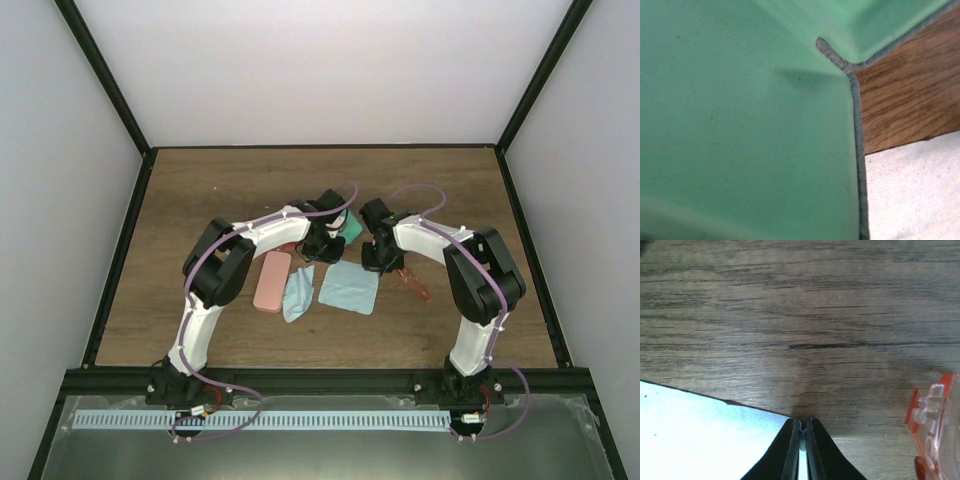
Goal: Organize the sunglasses
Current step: Fold the glasses cleaning cloth at the center of the board.
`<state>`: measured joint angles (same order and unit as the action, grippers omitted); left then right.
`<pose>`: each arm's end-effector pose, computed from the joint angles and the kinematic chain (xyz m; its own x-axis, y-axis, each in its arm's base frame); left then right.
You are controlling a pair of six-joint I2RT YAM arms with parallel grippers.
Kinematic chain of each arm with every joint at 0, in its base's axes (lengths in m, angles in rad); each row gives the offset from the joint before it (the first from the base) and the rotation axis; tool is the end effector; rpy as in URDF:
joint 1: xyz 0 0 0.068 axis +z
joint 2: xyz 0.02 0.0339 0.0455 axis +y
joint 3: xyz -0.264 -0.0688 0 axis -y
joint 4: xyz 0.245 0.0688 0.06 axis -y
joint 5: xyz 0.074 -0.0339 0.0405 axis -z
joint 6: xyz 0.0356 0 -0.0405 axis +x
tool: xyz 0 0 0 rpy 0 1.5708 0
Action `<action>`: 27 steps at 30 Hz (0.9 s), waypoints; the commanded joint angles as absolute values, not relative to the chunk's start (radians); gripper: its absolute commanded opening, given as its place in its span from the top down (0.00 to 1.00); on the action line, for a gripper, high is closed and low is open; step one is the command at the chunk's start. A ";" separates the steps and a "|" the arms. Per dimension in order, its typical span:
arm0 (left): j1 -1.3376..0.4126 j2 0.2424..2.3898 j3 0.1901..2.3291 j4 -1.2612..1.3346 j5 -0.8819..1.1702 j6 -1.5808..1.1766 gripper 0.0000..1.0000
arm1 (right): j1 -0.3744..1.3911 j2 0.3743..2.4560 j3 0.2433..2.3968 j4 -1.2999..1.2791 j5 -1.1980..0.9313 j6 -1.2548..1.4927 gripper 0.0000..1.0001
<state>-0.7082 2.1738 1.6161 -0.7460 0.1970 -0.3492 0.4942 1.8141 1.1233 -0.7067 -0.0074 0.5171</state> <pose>0.3282 -0.2903 0.1471 -0.9201 0.3462 -0.1834 0.3856 0.8830 -0.2677 0.2900 0.1566 0.1519 -0.9888 0.0288 -0.1463 0.0154 0.9957 0.0916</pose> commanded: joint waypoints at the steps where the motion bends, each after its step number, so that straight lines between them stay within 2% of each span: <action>1: -0.712 2.209 1.615 -0.741 0.231 -0.354 0.95 | 0.509 1.852 1.127 -0.695 -0.029 0.530 0.98; 27: -0.711 2.110 1.556 -0.724 0.196 -0.354 0.96 | 0.528 1.711 1.090 -0.699 -0.012 0.558 0.99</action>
